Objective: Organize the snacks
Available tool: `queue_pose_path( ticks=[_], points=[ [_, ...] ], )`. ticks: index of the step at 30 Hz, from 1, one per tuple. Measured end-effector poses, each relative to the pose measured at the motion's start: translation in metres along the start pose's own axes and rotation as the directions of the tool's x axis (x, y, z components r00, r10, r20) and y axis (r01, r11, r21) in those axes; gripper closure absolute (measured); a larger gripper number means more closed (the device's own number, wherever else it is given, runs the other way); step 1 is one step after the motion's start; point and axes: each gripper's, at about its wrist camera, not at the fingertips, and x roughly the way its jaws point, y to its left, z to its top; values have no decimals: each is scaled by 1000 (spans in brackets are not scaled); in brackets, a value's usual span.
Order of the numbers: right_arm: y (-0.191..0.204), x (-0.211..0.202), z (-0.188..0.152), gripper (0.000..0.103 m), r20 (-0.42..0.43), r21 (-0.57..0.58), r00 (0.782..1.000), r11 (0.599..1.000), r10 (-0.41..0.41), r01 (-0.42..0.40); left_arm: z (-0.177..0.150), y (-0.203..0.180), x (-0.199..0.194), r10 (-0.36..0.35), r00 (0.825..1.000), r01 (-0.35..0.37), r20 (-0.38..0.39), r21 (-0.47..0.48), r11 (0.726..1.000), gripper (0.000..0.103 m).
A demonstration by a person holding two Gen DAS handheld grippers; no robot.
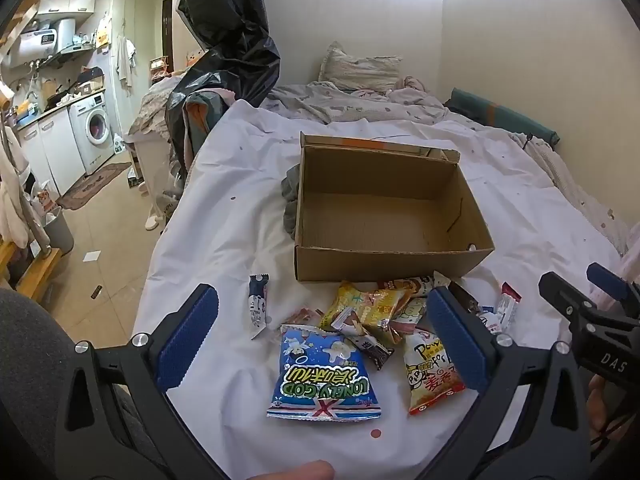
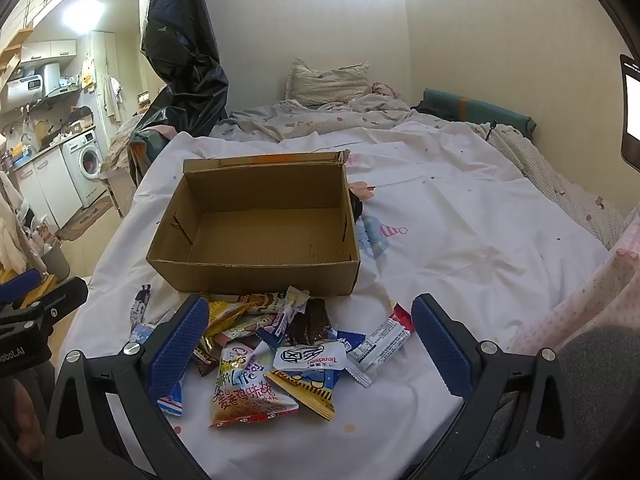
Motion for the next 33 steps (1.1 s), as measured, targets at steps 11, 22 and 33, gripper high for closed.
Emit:
queue_pose_path(
  ticks=[11, 22, 33],
  points=[
    [-1, 0, -1, 0, -4, 0, 1000, 1000, 1, -1, -1, -3, -2, 1, 1000, -1, 0, 9, 1000, 0],
    [-2, 1, 1, 0, -5, 6, 1000, 1000, -1, 1, -1, -2, 0, 2, 1000, -2, -1, 11, 1000, 0],
    [-4, 1, 1, 0, -2, 4, 1000, 1000, -1, 1, 0, -1, 1, 7, 1000, -7, 5, 11, 1000, 0]
  ],
)
